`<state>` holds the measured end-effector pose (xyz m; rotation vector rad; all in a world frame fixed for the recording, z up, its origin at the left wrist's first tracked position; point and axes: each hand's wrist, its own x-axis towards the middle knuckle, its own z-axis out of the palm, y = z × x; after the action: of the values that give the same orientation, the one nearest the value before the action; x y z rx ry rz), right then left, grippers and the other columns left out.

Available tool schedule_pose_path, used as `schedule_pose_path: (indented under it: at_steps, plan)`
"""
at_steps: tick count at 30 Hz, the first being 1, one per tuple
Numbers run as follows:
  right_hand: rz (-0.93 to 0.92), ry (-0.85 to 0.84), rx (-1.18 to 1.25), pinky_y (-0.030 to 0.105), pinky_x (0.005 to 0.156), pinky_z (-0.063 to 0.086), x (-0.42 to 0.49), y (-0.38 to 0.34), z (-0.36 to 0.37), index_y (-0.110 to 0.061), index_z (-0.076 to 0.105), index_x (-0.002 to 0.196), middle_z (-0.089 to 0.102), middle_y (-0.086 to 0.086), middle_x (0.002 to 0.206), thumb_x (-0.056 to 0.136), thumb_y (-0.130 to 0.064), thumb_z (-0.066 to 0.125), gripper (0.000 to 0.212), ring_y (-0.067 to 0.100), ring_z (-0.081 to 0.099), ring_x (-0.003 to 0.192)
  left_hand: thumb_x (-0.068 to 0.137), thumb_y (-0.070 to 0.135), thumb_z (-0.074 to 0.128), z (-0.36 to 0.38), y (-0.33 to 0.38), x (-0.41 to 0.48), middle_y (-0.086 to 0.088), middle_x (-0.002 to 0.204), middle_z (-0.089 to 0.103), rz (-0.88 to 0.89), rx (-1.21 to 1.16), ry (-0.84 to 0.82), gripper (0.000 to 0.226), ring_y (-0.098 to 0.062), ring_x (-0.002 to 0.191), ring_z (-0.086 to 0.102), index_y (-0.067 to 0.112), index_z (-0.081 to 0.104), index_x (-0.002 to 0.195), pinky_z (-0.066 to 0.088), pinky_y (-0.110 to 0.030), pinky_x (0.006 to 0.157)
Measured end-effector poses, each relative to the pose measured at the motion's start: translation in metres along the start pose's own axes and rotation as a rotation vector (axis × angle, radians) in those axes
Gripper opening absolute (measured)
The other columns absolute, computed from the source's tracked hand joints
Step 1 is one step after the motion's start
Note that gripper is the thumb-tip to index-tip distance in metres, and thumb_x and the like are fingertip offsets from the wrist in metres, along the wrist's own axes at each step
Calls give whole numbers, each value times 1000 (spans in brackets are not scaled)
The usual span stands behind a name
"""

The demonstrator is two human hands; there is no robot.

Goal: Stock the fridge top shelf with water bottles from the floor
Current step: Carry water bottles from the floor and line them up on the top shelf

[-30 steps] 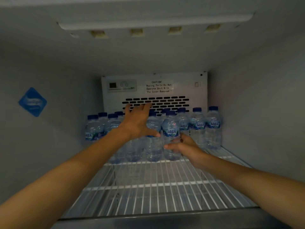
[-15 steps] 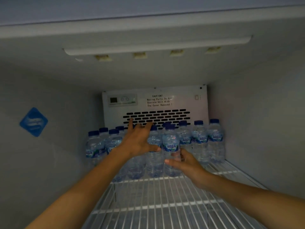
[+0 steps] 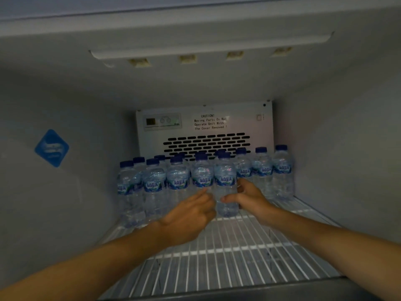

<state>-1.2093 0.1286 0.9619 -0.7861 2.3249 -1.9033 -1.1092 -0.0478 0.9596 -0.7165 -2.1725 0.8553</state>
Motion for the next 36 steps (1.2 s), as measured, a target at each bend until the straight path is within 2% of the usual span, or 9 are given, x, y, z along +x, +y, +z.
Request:
schedule_pose_path:
  at_steps: [3,6,15,21,24,27,30,33,36]
  plan:
    - [2,14,-8,42,93,52,-1,0,0,-16,56,119,67,3,111,57,-28,87,70,20,64,101,63,20,81,4,-3,1,1,113,67,72,86,-111,39,-21,120,56,22,73,101,17,-41,118]
    - [-10,7,18,37,91,53,0,2,-1,-13,57,119,68,3,108,69,-14,84,56,19,66,100,60,21,83,1,-11,4,2,117,66,120,104,-176,46,-20,121,57,25,73,104,22,-42,113]
    - [17,-81,27,42,97,50,6,4,-3,-15,53,122,66,4,116,71,-17,82,58,21,62,108,53,17,87,9,-15,0,1,116,69,172,42,-96,51,-17,116,61,22,75,102,28,-37,110]
    - [2,-74,-9,26,78,48,3,-1,-2,-17,48,124,60,-7,105,79,-10,74,52,15,58,102,53,12,88,6,-12,-1,-3,117,68,158,-4,-114,53,-19,115,62,19,74,103,33,-35,107]
    - [1,-60,-25,31,88,48,3,-2,-1,-16,47,126,60,-3,113,78,-10,75,55,18,57,106,54,12,87,-1,-11,0,-1,114,68,144,-23,-140,51,-19,113,62,19,74,102,42,-32,104]
    - [3,-76,-71,33,93,49,5,-6,-2,-14,49,127,62,2,122,75,-15,77,59,17,59,108,66,8,79,-15,-7,5,-1,111,66,64,-66,-204,45,-20,110,59,16,69,109,52,-33,95]
    - [48,-132,-193,31,95,47,0,-15,-7,-14,42,136,55,5,134,76,-22,78,71,18,56,113,90,7,53,-40,2,6,-7,122,58,-124,-234,-432,40,-23,113,53,12,53,129,50,-38,93]
    - [167,-238,-461,26,98,38,-16,-28,-17,-5,28,146,37,10,149,82,-33,74,84,25,42,131,96,20,46,-64,13,-2,-7,130,56,-357,-393,-634,36,-25,114,56,19,53,131,48,-40,95]
    - [245,-368,-768,32,106,38,-38,-43,-20,-1,24,148,31,13,153,87,-33,68,82,28,39,134,97,31,46,-85,24,-19,-3,141,50,-614,-565,-737,36,-24,123,52,26,53,132,43,-39,104]
